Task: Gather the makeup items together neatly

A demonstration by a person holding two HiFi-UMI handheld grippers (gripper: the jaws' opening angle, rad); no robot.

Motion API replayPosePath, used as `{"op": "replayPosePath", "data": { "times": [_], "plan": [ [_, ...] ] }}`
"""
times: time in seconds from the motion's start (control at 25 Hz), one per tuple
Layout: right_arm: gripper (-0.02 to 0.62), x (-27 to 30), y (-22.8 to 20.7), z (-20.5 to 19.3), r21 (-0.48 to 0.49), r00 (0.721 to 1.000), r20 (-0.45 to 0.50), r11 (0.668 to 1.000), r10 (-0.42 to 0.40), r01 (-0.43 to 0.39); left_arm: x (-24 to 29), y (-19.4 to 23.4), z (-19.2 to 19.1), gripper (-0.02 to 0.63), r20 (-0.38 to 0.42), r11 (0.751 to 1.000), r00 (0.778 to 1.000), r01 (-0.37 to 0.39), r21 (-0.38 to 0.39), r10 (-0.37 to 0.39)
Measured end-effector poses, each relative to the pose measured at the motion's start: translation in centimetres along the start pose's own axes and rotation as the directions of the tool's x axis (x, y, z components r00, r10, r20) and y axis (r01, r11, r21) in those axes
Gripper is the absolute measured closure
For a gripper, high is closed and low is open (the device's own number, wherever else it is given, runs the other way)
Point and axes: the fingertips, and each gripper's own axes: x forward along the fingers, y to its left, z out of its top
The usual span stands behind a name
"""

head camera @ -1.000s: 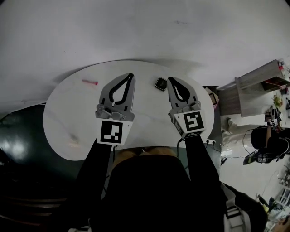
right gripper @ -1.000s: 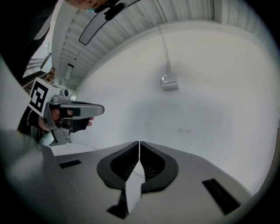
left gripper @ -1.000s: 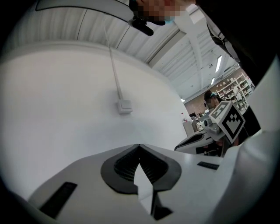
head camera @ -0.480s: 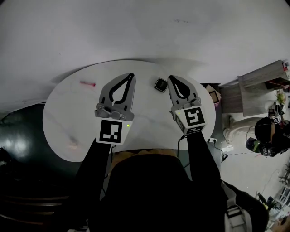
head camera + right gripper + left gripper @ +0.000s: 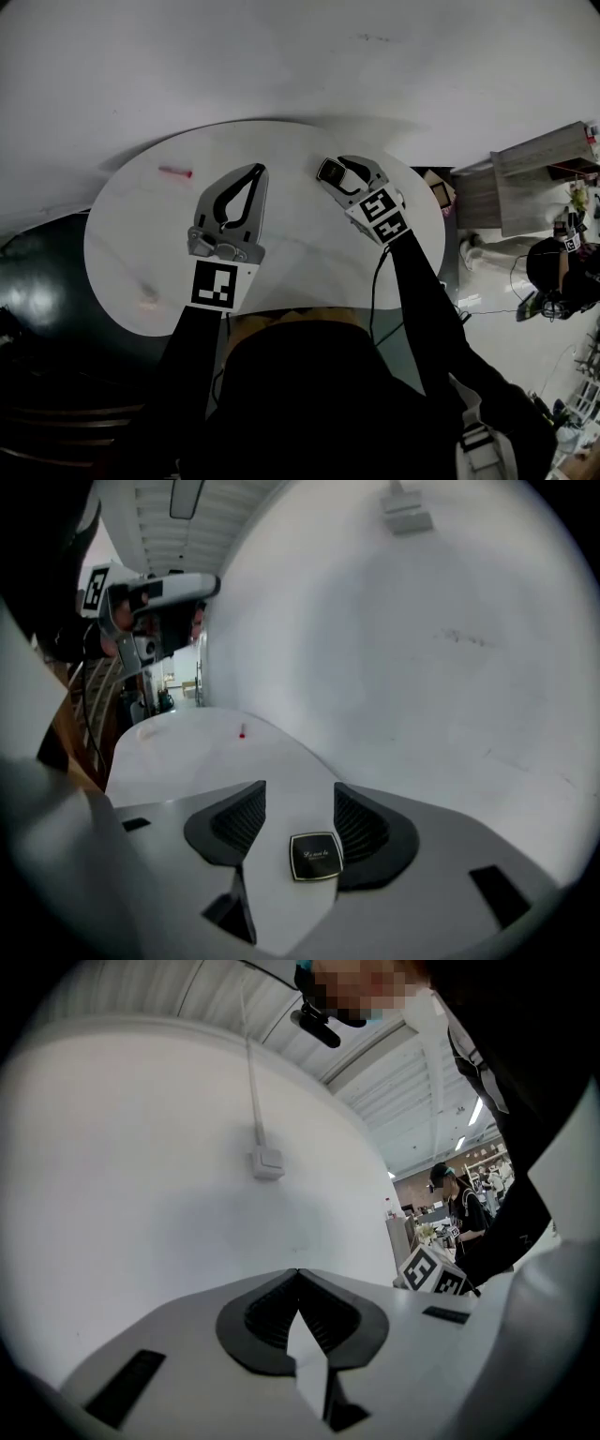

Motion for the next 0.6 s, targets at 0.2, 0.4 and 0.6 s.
{"op": "replayPosePath", "data": {
  "times": [0.2,0.4,0.6],
  "plan": [
    [0.315,3.8,-0.1,-4.9,-0.075,0.983,-0.169,0.994,0.069,-0.082,-0.8,0.8,-0.7,0.591,-0.025,1.000,1.000,-0.013,0.001,0.013],
    [0.282,5.8,-0.8,-8.6,-0.114,0.951,-0.291,0.984,0.101,-0.139,-1.5,1.5,-1.6,0.591,-0.049,1.000,0.999,-0.024,-0.017,0.023],
    [0.262,7.2,-1.6,-10.3,-0.066,0.909,-0.380,0.976,0.169,-0.208,-1.9,1.9,-2.0,0.591,-0.054,0.999,0.998,-0.037,-0.022,0.035]
  ]
}}
